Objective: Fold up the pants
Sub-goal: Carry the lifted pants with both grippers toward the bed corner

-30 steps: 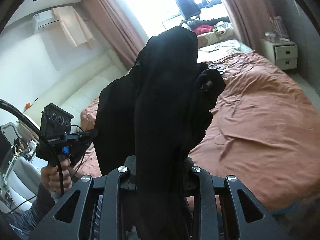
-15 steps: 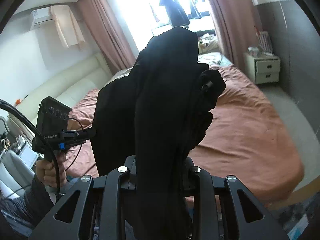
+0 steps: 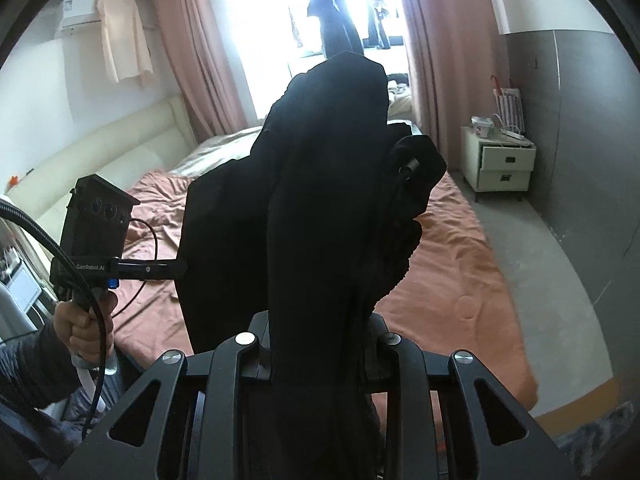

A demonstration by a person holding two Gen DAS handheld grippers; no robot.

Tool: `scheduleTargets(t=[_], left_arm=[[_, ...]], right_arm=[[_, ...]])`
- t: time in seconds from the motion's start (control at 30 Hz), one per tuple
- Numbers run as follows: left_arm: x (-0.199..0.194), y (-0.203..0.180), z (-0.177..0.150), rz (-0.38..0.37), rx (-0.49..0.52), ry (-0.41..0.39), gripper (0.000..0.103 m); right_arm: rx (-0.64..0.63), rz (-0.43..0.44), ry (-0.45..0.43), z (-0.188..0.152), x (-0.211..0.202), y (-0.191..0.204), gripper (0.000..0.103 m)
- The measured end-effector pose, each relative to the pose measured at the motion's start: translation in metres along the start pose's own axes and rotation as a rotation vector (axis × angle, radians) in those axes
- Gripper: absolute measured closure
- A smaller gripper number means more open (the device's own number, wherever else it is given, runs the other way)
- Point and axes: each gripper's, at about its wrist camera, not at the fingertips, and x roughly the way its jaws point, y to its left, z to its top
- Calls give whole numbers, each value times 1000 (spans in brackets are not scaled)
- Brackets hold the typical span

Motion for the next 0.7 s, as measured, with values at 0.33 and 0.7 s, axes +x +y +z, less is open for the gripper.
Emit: scheduleTargets(t=[0.33,0.7], left_arm=[[87,28,17,-36,-47,55,96],[167,89,25,-53,-152,114,97]], right_arm=[[11,-49,100,20,40,-23,80],[35,-101,217,34,87,-29,80]])
